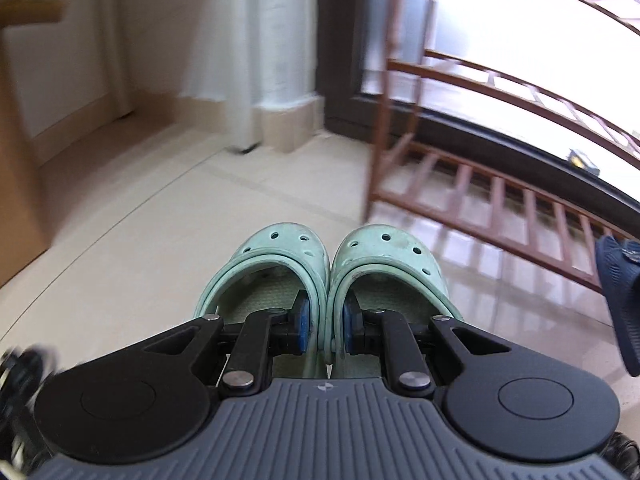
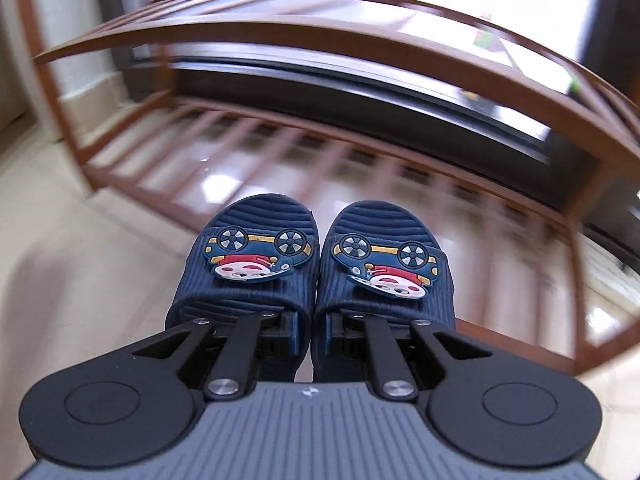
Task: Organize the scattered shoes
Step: 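Carry the mint clogs and navy slides to the wooden shoe rack with both tools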
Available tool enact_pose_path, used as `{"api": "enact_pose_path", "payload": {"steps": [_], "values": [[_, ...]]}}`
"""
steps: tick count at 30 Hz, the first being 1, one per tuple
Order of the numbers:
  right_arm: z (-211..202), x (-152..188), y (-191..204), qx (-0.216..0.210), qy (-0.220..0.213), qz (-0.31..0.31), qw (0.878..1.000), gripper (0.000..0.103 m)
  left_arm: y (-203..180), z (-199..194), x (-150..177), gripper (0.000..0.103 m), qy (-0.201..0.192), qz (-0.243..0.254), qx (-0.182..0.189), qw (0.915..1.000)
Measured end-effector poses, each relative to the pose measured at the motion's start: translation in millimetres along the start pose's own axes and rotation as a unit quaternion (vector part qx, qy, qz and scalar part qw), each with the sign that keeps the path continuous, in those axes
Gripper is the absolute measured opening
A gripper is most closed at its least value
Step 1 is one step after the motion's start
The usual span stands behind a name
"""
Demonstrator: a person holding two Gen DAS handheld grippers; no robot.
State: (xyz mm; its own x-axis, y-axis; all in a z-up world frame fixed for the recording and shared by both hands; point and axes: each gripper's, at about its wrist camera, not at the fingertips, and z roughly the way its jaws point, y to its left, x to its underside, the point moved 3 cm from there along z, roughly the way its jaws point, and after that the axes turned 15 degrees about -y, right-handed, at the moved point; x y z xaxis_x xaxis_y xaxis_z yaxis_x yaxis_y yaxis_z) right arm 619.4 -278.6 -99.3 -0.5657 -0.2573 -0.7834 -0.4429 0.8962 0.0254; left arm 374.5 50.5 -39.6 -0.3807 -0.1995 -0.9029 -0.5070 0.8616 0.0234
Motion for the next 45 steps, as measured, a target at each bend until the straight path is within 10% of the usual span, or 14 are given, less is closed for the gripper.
{"api": "enact_pose_path", "payload": {"steps": [13, 28, 45], "values": [[6, 32, -113, 0.12, -0.04, 0.084, 0.988, 0.014, -98, 74, -36, 0.018, -0.03, 0.053, 0.058, 0.9965], [63, 37, -135, 0.145, -0.127, 0.125, 0.973, 0.014, -204, 149, -9, 0.018, -0.062, 0.026, 0.056, 0.9962], [97, 20, -139, 0.162, -0.16, 0.112, 0.967, 0.017, -223, 235, -10, 0.018, -0.066, 0.046, 0.077, 0.9938]]}}
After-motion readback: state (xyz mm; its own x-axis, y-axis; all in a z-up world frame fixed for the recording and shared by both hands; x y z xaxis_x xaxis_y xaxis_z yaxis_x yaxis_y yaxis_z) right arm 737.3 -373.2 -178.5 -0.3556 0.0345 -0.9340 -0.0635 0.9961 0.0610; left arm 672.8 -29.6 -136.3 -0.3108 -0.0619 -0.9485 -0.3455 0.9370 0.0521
